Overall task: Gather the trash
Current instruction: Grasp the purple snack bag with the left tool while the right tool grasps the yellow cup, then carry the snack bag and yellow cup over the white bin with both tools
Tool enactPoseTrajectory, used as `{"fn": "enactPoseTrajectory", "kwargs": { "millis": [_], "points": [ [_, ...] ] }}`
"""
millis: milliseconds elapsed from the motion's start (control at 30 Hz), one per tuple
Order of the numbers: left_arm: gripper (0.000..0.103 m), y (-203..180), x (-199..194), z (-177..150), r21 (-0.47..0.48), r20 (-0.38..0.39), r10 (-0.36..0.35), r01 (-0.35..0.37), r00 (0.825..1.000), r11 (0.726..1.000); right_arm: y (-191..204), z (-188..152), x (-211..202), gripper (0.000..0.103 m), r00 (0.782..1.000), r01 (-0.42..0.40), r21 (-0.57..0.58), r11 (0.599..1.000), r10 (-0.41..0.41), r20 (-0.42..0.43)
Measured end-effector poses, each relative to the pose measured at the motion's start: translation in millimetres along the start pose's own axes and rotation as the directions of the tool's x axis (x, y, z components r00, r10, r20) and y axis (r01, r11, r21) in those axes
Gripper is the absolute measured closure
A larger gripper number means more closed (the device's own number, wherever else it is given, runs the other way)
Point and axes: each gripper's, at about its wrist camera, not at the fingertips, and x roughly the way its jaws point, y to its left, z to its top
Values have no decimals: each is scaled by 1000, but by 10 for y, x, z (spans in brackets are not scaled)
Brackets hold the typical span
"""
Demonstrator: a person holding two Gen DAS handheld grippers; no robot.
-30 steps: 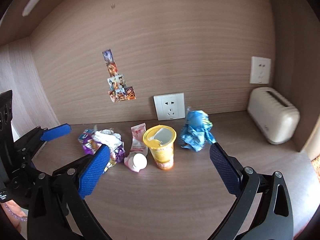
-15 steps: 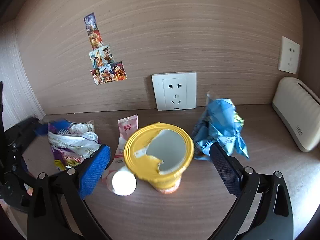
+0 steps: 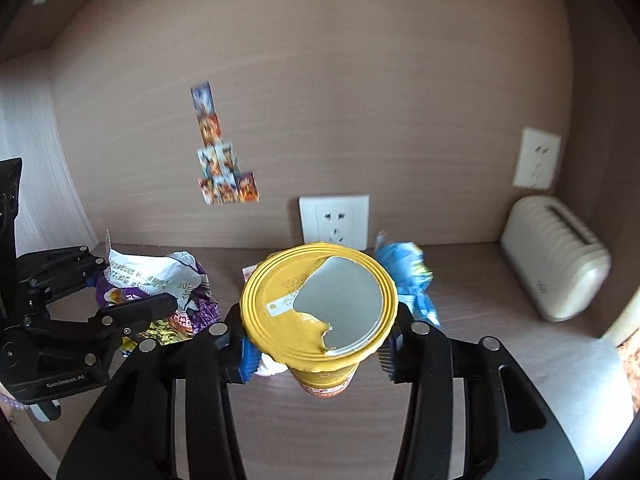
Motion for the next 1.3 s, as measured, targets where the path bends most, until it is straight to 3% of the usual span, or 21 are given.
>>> {"fn": "enactPoseTrajectory", "kwargs": {
  "millis": [333,633,867,1100,1300],
  "points": [
    [68,-815,-405,56,25,54,-104,103,993,994,-99,-167,-908,56,994,82,5,997,-82,73],
    [68,-1786,-734,-66,101,44,-249,244,967,965,-518,-619,-1874,56,979,193,84,978,-197,49],
    [68,-2620,-867,-240,177,-17,-395,391,919,903,-780,-1069,-2586,56,947,315,159,936,-322,19],
    [68,-3381,-974,-455,269,-93,-522,527,848,807,-1013,-1568,-3191,56,900,428,252,868,-434,-35],
    [71,-3863,-986,-676,320,-164,-585,604,794,730,-1135,-1979,-3531,56,865,493,324,807,-494,-87]
  ]
}}
